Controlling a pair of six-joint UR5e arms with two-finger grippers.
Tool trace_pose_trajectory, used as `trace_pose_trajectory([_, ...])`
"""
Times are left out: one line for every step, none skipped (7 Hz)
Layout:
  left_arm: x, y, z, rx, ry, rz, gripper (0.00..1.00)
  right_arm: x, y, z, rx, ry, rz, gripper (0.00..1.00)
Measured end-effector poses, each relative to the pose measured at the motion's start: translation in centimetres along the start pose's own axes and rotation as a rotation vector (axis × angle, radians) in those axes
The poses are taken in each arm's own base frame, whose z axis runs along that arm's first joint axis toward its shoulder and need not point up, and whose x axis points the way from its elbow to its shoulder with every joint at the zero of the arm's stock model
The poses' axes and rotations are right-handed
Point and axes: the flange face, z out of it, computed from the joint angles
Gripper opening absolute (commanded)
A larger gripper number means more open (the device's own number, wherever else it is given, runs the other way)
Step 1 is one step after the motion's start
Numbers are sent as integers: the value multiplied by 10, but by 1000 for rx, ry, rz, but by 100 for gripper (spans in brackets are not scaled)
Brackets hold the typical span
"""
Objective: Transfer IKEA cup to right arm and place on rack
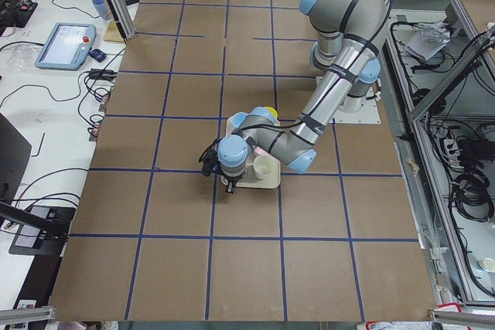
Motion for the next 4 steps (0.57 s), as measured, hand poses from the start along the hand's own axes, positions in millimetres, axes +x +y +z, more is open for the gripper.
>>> trace_pose_trajectory([0, 0, -4, 2, -3, 1, 0, 0, 0, 0, 0, -1, 0, 100])
trace_pose_trajectory([0, -2, -15, 5, -10, 7, 0, 0, 0, 0, 1, -2, 1, 100])
trace_pose_trajectory([-1, -5, -38, 9, 0, 14, 0, 0, 1, 0, 1, -2, 1, 100])
trace_pose_trajectory([0, -10, -75, 25, 42, 15, 0, 0, 1, -1, 3, -2, 1, 100])
